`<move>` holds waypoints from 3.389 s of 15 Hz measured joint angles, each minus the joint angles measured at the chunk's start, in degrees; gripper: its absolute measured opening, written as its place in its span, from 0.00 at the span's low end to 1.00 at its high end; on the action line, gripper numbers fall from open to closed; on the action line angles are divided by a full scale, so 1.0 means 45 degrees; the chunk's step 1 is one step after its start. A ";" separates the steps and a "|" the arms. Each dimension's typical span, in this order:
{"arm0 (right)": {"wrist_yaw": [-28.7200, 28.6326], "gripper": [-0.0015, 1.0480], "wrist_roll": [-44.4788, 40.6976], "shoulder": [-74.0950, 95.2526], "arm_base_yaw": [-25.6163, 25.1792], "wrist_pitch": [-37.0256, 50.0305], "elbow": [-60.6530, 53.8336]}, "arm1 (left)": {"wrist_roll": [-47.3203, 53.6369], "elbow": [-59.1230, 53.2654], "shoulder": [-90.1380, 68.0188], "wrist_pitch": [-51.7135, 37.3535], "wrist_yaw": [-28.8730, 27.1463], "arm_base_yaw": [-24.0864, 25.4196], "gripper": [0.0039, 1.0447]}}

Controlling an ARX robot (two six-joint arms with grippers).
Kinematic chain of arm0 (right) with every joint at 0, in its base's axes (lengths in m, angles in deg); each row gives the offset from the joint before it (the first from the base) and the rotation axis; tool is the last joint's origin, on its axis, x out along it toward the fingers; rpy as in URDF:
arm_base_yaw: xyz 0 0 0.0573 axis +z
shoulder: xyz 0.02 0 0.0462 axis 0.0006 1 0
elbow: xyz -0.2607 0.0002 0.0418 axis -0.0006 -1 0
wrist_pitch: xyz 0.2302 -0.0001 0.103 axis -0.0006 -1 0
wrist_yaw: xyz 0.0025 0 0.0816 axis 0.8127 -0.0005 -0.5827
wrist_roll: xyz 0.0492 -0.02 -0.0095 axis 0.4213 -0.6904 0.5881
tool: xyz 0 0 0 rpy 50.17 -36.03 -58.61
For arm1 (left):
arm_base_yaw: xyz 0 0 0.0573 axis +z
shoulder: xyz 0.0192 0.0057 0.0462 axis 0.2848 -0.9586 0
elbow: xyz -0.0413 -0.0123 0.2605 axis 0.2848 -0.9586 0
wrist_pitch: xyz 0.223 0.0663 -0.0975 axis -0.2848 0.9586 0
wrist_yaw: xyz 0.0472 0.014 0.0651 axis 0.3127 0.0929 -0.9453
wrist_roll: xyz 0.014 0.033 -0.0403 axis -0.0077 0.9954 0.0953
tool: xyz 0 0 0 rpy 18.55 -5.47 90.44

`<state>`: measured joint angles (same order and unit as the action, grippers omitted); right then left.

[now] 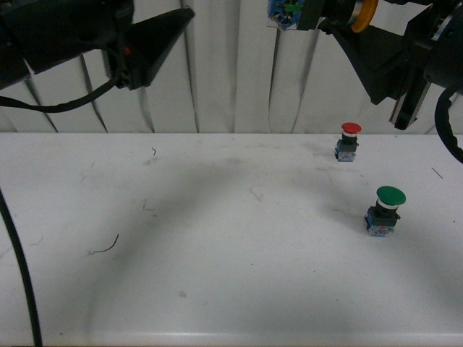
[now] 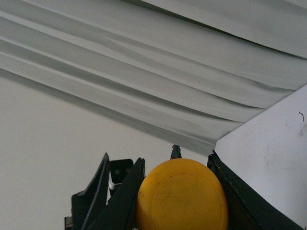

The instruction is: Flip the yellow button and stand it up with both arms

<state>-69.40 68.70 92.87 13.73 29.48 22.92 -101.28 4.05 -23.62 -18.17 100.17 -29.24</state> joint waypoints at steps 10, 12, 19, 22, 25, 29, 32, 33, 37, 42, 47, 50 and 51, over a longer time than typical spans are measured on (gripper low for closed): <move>-0.0073 0.34 -0.0622 0.0063 -0.0797 0.0015 0.1156 | 1.0744 -0.6130 1.3799 1.2133 -0.0500 0.5974 0.89; -0.0146 0.34 -0.0738 0.0185 -0.0792 0.0019 0.1404 | 1.2570 -0.6635 1.6257 1.3386 -0.2589 0.5479 0.73; -0.0233 0.34 -0.1554 0.0403 -0.0277 0.0005 0.1933 | 1.4154 -0.9491 1.9181 1.3726 -0.6037 0.2866 0.01; -0.0204 0.34 -0.1642 0.0403 -0.0175 0.0015 0.2093 | 1.4154 -0.9826 1.9909 1.3998 -0.6042 0.2827 0.01; 0.0010 0.34 -0.1710 0.0423 -0.0121 0.0015 0.2249 | 1.4154 -1.0103 2.0512 1.4348 -0.6042 0.2827 0.01; 0.0034 0.34 -0.1914 0.0437 -0.0112 0.0010 0.2259 | 1.4173 -1.0579 2.3076 1.6373 -0.6042 0.2827 0.01; 0.0078 0.34 -0.1919 0.0602 -0.0126 -0.0010 0.2254 | 1.4188 -1.0574 2.3042 1.6373 -0.6042 0.2827 0.01; 0.0117 0.34 -0.1919 0.0641 -0.0121 -0.0024 0.2254 | 1.4188 -1.0574 2.3042 1.6451 -0.6042 0.2827 0.01; 0.0102 0.34 -0.2021 0.0641 -0.0097 0.0015 0.2254 | 1.4188 -1.0574 2.3042 1.6432 -0.6042 0.2827 0.01; 0.1685 0.34 -0.6256 -0.0034 -0.0811 -0.3667 0.3857 | 1.4188 -1.0574 2.3042 1.6432 -0.6042 0.2827 0.51; 0.5081 0.34 -1.4872 0.0583 -0.2399 -1.1477 0.7193 | 1.4197 -1.0574 2.3042 1.6432 -0.6042 0.2827 0.93; 0.5887 0.34 -1.7024 0.1569 -0.2909 -1.3780 0.8048 | 1.4192 -1.0574 2.3042 1.6432 -0.6042 0.2827 0.94; 0.6373 0.34 -1.7301 0.2059 -0.3075 -1.3857 0.8189 | 1.4192 -1.0574 2.3042 1.6432 -0.6042 0.2827 0.94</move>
<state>-40.72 -9.16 102.14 -0.11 -32.87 59.77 -37.41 -43.53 80.06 55.78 72.98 -16.52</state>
